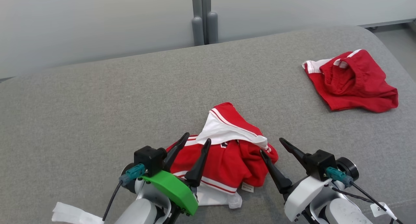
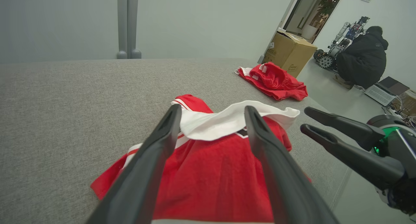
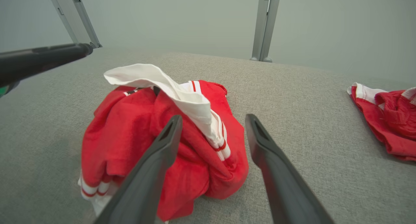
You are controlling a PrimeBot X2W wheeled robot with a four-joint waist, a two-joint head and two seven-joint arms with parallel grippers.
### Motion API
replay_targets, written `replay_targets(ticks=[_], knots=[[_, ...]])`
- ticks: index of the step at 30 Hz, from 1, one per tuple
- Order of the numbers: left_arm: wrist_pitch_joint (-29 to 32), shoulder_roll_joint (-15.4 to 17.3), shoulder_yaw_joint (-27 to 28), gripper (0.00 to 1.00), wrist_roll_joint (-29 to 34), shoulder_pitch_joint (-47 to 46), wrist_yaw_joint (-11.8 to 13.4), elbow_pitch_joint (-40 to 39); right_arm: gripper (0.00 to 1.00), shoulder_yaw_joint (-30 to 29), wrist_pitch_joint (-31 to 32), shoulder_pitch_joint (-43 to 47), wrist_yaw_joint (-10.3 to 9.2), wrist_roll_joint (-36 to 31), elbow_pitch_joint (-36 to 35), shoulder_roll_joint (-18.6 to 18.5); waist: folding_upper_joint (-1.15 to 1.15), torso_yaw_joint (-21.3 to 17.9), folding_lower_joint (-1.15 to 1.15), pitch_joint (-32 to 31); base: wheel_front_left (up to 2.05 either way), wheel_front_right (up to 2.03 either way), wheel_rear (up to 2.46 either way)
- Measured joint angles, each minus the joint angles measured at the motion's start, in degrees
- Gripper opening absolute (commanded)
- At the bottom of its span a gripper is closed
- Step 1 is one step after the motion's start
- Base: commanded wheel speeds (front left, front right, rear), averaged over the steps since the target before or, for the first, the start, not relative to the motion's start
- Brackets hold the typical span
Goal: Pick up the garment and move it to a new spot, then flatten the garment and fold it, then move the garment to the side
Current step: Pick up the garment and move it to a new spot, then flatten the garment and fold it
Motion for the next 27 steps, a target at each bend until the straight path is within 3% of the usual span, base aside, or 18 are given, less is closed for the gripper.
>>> replay_targets(ticks=[8,10,12,16,18,27], knots=[[-0.93,0.01,1.41,1.00,-0.12,0.85,1.76,-1.89,0.99,-0.24,0.89,-1.60,1.05,0.92,2.96,-1.37,0.00,3.22,0.00,-0.25,0.00,0.00,0.00],[-1.18,0.09,1.66,1.00,-0.12,1.02,1.93,-2.10,0.82,-0.22,0.89,-2.51,1.11,1.00,2.98,-1.38,0.00,4.09,0.00,-0.24,0.00,0.00,0.00],[-1.20,0.21,1.91,1.00,-0.12,1.62,2.03,-2.34,0.56,-0.21,0.89,-3.01,1.52,1.02,3.01,-1.44,0.00,4.94,0.00,-0.25,0.00,0.00,0.00],[-1.38,0.41,2.20,1.00,-0.20,2.62,2.49,-2.64,0.27,0.10,1.46,-3.40,1.57,1.31,3.72,-1.70,0.00,6.04,0.00,-0.31,0.00,0.00,0.00],[-1.47,0.57,2.77,1.00,-0.26,3.19,2.96,-3.12,0.00,0.36,1.66,-3.59,1.78,1.83,4.13,-1.86,0.00,6.54,0.00,-0.44,0.00,0.00,0.00],[-1.89,1.81,3.79,1.00,-0.30,4.39,4.02,-4.53,0.00,-2.98,1.23,-6.36,1.91,2.98,4.28,-2.98,0.00,6.24,0.00,-1.01,0.00,0.00,0.00]])
